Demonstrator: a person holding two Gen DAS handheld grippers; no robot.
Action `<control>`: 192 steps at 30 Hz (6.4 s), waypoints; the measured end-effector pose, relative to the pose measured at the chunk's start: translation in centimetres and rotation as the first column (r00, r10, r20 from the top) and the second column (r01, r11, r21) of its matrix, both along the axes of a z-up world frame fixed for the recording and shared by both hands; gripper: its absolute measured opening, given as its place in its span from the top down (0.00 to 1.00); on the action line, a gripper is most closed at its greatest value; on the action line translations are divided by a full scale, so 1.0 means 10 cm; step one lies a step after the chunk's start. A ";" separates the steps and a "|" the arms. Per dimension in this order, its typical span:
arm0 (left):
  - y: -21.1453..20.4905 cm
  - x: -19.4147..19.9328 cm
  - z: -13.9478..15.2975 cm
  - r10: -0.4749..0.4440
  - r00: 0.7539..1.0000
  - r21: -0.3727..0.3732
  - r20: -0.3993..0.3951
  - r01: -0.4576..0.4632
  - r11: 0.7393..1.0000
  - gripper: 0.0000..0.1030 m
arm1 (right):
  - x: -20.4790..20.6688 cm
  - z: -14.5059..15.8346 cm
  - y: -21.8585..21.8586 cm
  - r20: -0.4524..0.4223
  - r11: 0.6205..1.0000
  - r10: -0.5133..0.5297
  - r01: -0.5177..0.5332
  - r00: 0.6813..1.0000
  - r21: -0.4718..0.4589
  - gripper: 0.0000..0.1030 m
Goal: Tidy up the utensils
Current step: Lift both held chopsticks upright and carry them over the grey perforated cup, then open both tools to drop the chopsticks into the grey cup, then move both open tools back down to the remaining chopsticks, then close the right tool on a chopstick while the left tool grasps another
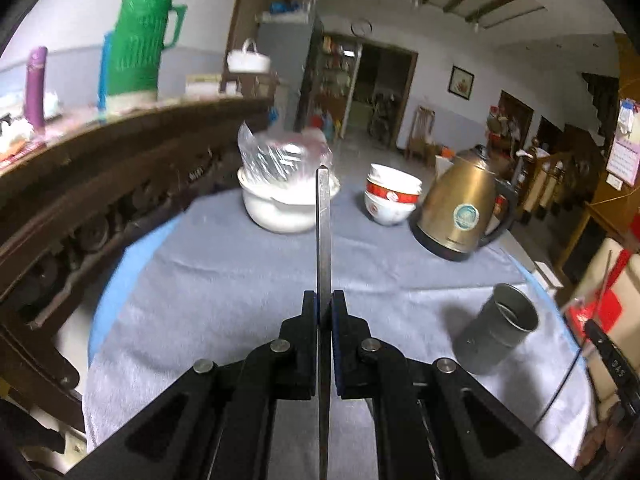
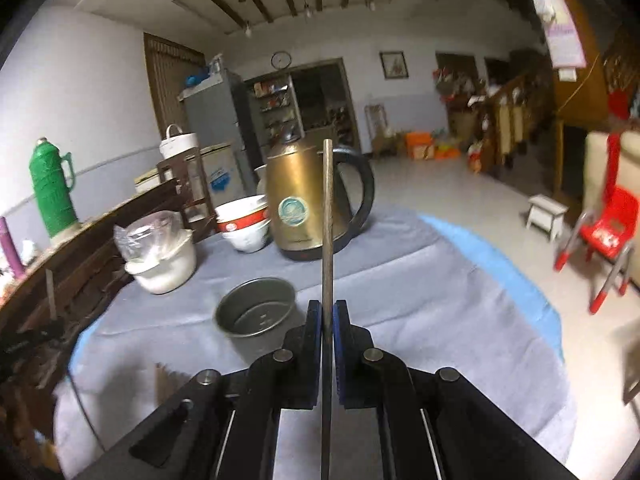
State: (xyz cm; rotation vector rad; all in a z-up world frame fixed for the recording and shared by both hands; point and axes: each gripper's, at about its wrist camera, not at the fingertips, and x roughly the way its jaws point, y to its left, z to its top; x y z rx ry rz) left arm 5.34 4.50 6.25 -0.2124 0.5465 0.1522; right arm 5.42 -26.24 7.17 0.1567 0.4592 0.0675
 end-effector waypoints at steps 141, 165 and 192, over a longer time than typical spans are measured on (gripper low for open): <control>0.30 -0.64 -0.75 -0.054 0.914 -0.208 -0.402 -0.034 0.978 0.21 | 0.43 -0.87 1.33 -0.563 0.852 0.450 -0.521 0.693 0.039 0.61; -0.28 0.09 -0.84 -0.139 0.842 -0.134 -0.522 0.080 0.988 0.23 | 0.53 -1.02 1.17 -0.592 0.882 0.434 -0.453 0.679 0.126 0.85; -0.46 0.27 -0.94 -0.323 0.656 0.080 -0.683 0.507 0.858 0.88 | 0.22 -1.08 0.91 -0.630 0.895 0.446 -0.290 0.636 0.340 0.81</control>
